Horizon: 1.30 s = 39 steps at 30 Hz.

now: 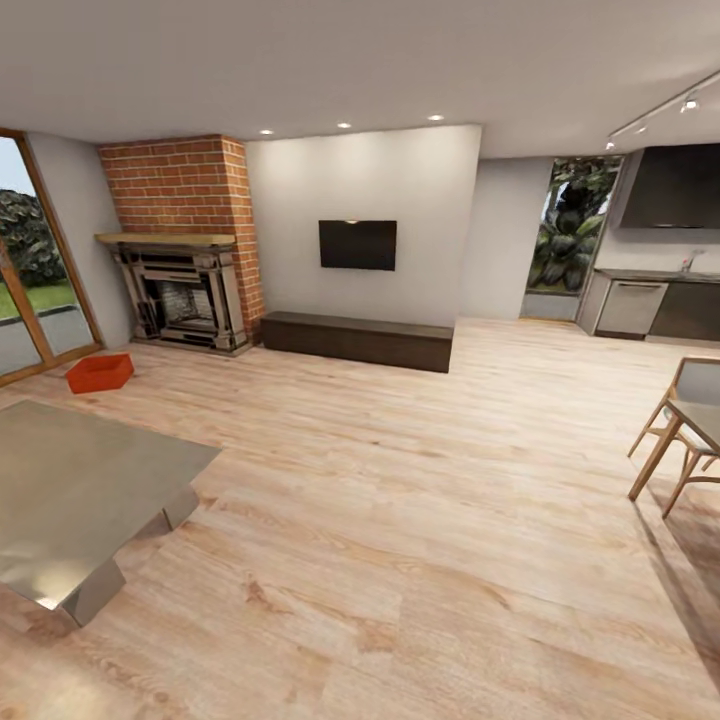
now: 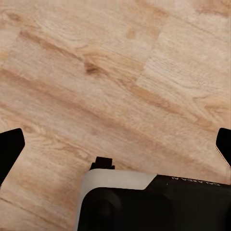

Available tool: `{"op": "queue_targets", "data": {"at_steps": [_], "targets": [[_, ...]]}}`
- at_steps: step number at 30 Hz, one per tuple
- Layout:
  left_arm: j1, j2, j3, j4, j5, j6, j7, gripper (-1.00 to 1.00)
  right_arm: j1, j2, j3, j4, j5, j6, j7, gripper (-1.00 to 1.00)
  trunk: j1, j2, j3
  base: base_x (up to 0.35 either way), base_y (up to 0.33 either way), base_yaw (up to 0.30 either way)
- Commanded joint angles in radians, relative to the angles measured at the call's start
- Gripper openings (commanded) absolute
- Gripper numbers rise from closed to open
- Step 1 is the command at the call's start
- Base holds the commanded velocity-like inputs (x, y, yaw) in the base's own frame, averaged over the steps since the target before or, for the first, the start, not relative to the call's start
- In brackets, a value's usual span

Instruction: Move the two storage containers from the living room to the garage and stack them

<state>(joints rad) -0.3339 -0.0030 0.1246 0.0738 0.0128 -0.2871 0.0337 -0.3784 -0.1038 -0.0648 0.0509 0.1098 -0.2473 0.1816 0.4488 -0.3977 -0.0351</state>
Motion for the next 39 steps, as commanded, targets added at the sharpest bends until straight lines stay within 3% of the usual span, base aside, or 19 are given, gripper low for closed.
{"op": "queue_targets", "data": {"at_steps": [1,39], "targets": [[-0.002,0.0,0.004,0.004,0.001,-0.007,0.002,1.0,-0.002,-0.001,-0.007,0.004,0.01,-0.007,0.001,1.0,0.001,-0.002,-0.002,0.326,0.0,0.0],[-0.002,0.001,0.004,0.004,0.001,-0.007,0.002,1.0,-0.002,-0.001,-0.009,0.006,0.0,-0.003,0.0,1.0,0.001,-0.002,-0.002,0.326,0.0,0.0]]}}
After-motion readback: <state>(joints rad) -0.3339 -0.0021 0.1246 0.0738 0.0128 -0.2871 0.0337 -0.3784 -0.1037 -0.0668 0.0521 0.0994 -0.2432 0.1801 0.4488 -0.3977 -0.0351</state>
